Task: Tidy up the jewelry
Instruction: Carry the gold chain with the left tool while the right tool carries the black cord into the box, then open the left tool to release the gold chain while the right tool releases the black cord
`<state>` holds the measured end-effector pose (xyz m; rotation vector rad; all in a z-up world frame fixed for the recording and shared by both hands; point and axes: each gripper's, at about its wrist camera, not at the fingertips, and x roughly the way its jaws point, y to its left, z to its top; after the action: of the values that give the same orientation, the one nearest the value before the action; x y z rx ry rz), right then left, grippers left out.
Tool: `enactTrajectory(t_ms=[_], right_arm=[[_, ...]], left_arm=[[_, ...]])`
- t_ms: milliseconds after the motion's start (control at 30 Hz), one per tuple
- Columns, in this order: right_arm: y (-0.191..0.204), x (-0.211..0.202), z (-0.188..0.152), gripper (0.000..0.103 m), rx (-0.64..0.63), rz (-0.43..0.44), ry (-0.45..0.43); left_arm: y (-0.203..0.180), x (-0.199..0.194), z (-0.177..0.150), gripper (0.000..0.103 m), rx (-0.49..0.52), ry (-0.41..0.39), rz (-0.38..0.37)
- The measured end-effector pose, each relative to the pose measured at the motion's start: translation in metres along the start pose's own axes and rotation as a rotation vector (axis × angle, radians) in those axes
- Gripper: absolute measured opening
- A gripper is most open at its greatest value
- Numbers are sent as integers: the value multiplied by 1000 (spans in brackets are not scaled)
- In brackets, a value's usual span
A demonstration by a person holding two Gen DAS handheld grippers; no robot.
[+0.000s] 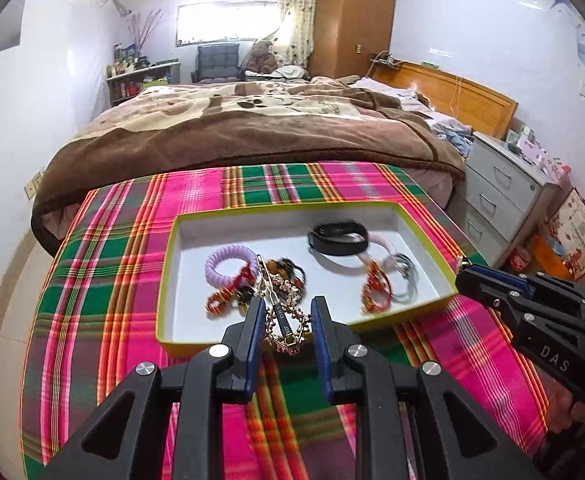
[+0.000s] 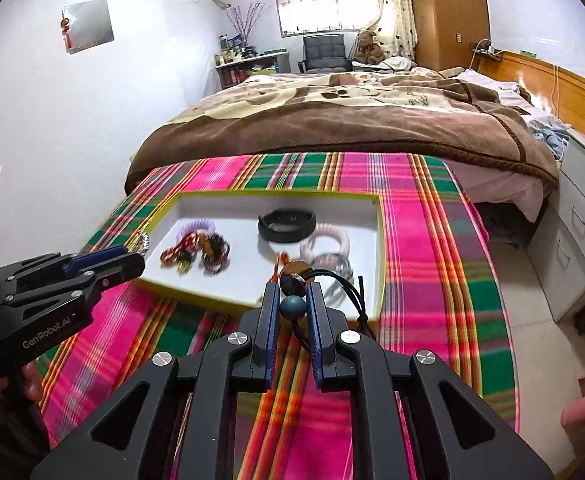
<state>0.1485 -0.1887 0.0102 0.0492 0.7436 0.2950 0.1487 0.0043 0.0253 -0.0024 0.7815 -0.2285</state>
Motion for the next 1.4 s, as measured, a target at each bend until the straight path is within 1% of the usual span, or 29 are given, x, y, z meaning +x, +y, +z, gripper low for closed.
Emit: enactTrajectory(t_ms=[133, 267, 433, 800, 967, 1067, 1400], right_arm=[[-1, 17, 16, 14, -18, -12, 3], [-13, 37, 32, 14, 5, -22, 16], [-22, 58, 41, 14, -12, -64, 39], [-40, 103, 48, 14, -2, -98, 103], [-43, 111, 46, 14, -1, -108, 117], [-40, 116, 44, 14, -14, -130, 130], [-40, 116, 42, 14, -9, -132, 134]], left_arm=[[7, 14, 6, 23, -3, 16, 0], [8, 27, 9, 23, 2, 37, -5], [10, 45, 9, 23, -1, 62, -9], [16, 75, 7, 23, -6, 111, -8], [13, 79, 7, 23, 5, 109, -12], [12, 80, 7, 24, 5, 110, -10], [12, 80, 6, 24, -6, 111, -20]])
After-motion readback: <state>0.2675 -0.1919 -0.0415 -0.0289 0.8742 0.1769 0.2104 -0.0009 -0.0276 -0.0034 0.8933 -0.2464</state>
